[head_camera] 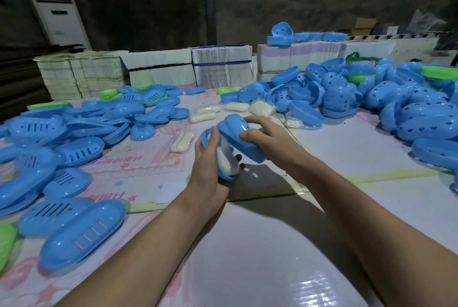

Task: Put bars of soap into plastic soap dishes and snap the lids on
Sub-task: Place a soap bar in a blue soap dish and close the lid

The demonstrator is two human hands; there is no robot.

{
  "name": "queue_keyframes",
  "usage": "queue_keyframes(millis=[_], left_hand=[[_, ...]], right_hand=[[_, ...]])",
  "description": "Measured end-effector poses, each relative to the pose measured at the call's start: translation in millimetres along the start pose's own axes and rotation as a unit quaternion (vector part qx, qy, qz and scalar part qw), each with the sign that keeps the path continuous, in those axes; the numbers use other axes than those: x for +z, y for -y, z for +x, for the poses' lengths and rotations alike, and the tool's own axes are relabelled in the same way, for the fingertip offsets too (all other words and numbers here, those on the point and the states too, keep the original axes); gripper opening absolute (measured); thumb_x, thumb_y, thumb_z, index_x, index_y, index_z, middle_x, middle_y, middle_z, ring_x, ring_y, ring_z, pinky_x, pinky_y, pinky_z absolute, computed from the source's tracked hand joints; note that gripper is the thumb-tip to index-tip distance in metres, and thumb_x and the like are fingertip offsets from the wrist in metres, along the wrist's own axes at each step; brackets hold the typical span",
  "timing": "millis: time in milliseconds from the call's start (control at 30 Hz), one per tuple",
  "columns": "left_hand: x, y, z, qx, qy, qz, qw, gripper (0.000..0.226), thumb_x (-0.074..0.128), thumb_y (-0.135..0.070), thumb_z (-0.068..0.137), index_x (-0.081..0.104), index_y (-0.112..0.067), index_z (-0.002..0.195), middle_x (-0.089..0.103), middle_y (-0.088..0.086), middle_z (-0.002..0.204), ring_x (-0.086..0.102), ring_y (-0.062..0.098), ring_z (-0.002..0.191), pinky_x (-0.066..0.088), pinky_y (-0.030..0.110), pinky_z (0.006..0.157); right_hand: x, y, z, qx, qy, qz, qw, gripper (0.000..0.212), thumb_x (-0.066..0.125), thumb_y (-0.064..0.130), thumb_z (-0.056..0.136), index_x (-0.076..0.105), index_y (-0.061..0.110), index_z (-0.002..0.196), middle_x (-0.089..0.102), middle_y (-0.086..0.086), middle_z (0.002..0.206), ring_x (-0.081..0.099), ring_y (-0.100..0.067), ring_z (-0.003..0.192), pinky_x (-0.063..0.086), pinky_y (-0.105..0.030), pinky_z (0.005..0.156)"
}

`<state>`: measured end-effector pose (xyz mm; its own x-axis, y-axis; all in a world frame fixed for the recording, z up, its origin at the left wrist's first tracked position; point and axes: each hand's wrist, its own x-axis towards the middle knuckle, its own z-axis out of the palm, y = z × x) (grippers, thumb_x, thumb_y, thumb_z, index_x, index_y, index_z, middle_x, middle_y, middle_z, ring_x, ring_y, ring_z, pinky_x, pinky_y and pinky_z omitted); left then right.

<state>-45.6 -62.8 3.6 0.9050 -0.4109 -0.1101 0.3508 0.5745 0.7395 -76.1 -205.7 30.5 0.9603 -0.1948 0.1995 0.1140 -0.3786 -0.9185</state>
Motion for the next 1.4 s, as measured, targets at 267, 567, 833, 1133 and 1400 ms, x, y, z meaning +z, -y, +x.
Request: queue_keyframes(millis=[267,567,833,1133,1400], left_hand=[[-0.5,-3.5,-4.9,-0.014,-0.006,-0.038,0.999,0.034,0.076,-0.027,0.085,0.069,-0.015,0.115,0.077,0.014,0.095,0.076,0.027,0.080,0.061,0.036,0.062],[-1.5,-4.0,-2.0,-0.020,-0.017,-0.049,0.998,0.036,0.071,-0.031,0.090,0.065,-0.018,0.122,0.073,0.013,0.104,0.072,0.025,0.084,0.059,0.034,0.067],[-5.8,-10.5,-2.6,-0.028,-0.021,-0.069,0.997,0.033,0.074,-0.033,0.088,0.063,-0.016,0.115,0.075,0.008,0.082,0.073,0.022,0.072,0.058,0.033,0.067],[-2.4,-2.6,-5.3,-0.060,0.013,0.011,0.998,0.042,0.074,-0.039,0.083,0.066,-0.015,0.117,0.077,0.013,0.089,0.075,0.027,0.074,0.062,0.036,0.063],[-0.6,-3.0,-2.0,-0.049,-0.010,0.082,0.995,0.058,0.040,-0.067,0.098,0.075,-0.021,0.096,0.077,0.009,0.080,0.075,0.025,0.068,0.059,0.046,0.075]], right_hand=[[14.3,-6.9,-0.1,-0.025,0.011,-0.003,1.000,0.053,0.063,0.067,0.062,0.053,0.054,0.111,0.059,0.003,0.097,0.066,-0.013,0.088,0.058,-0.032,0.073],[12.7,1.6,-3.0,-0.016,-0.070,0.066,0.995,0.045,0.066,0.040,0.082,0.051,0.035,0.124,0.061,0.001,0.097,0.066,-0.010,0.078,0.049,-0.022,0.059],[-50.8,-22.6,6.7,0.140,-0.226,-0.378,0.887,0.070,0.051,0.053,0.088,0.026,0.029,0.149,0.034,-0.015,0.147,0.032,-0.038,0.132,0.031,-0.051,0.105],[7.1,1.3,-8.1,-0.004,0.043,-0.090,0.995,0.050,0.056,0.062,0.086,0.052,0.041,0.132,0.064,0.001,0.114,0.061,-0.015,0.106,0.051,-0.040,0.095],[6.8,2.8,-6.5,0.005,0.019,-0.062,0.998,0.050,0.062,0.054,0.082,0.052,0.046,0.131,0.064,-0.004,0.095,0.061,-0.015,0.087,0.042,-0.026,0.065]])
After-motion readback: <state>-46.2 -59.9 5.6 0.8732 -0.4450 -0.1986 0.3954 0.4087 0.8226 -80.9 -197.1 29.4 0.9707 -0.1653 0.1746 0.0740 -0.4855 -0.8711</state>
